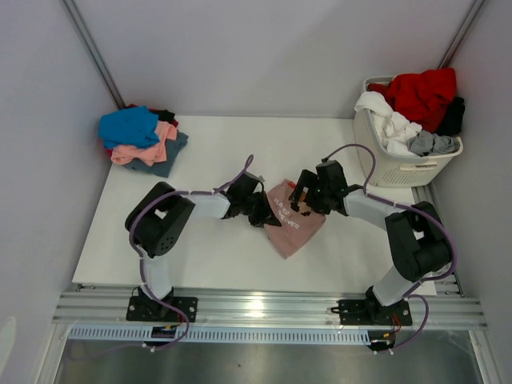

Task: Fold and stack the t-shirts
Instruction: Put the neatly folded tshirt into the corner of the board with the left arm

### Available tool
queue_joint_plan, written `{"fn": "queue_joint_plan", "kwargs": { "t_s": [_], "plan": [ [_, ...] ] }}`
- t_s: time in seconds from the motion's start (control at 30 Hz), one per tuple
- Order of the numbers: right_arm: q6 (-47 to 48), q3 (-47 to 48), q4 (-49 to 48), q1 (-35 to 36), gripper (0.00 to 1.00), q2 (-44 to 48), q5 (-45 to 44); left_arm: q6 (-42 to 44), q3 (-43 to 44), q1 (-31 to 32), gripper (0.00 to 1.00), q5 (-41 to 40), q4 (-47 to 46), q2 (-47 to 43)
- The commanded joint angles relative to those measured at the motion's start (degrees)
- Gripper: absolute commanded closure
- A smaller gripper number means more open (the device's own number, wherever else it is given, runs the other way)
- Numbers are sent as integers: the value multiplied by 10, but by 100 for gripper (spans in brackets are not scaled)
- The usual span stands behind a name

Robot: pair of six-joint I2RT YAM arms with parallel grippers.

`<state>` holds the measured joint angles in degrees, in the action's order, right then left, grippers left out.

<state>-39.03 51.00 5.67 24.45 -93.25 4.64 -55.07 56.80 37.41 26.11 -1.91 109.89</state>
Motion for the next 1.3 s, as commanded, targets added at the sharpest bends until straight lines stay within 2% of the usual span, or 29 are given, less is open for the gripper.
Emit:
{"fn": "queue_joint_plan", "kwargs": {
  "t_s": [0.0, 0.07, 0.17, 0.33, 0.4, 0.5, 0.57, 0.6, 0.67, 0.87, 1.03, 1.17, 1.27],
  "plan": [
    [0, 14, -5, 6, 8, 16, 5, 105, 8, 11, 100, -105, 183, -36],
    [5, 15, -4, 6, 8, 25, 0, 135, 43, 8, 100, -160, 227, -56],
    [10, 15, -3, 4, 8, 39, -4, 181, 106, -14, 100, -194, 291, -78],
    [18, 7, -4, 4, 7, 71, -14, 221, 140, -80, 100, -185, 306, -90],
    [25, -1, -9, 4, 8, 98, -19, 244, 179, -108, 100, -196, 328, -83],
    [28, -22, -22, 6, 8, 137, -20, 275, 230, -133, 100, -212, 343, -66],
    [33, -30, -21, 6, 8, 152, -23, 297, 281, -151, 100, -215, 372, -31],
    [36, -32, -15, 6, 8, 166, -24, 304, 338, -156, 100, -229, 385, -18],
    [40, -34, -8, 8, 8, 177, -30, 319, 371, -172, 100, -241, 413, 17],
    [56, -44, 21, 10, 7, 221, -46, 341, 506, -220, 100, -258, 451, 86],
    [55, -56, 31, 10, 8, 238, -68, 339, 540, -247, 100, -253, 469, 113],
    [51, -57, 29, 10, 8, 236, -69, 328, 497, -249, 100, -237, 443, 104],
    [50, -52, 29, 10, 8, 232, -70, 334, 495, -255, 100, -228, 436, 102]
  ]
}}
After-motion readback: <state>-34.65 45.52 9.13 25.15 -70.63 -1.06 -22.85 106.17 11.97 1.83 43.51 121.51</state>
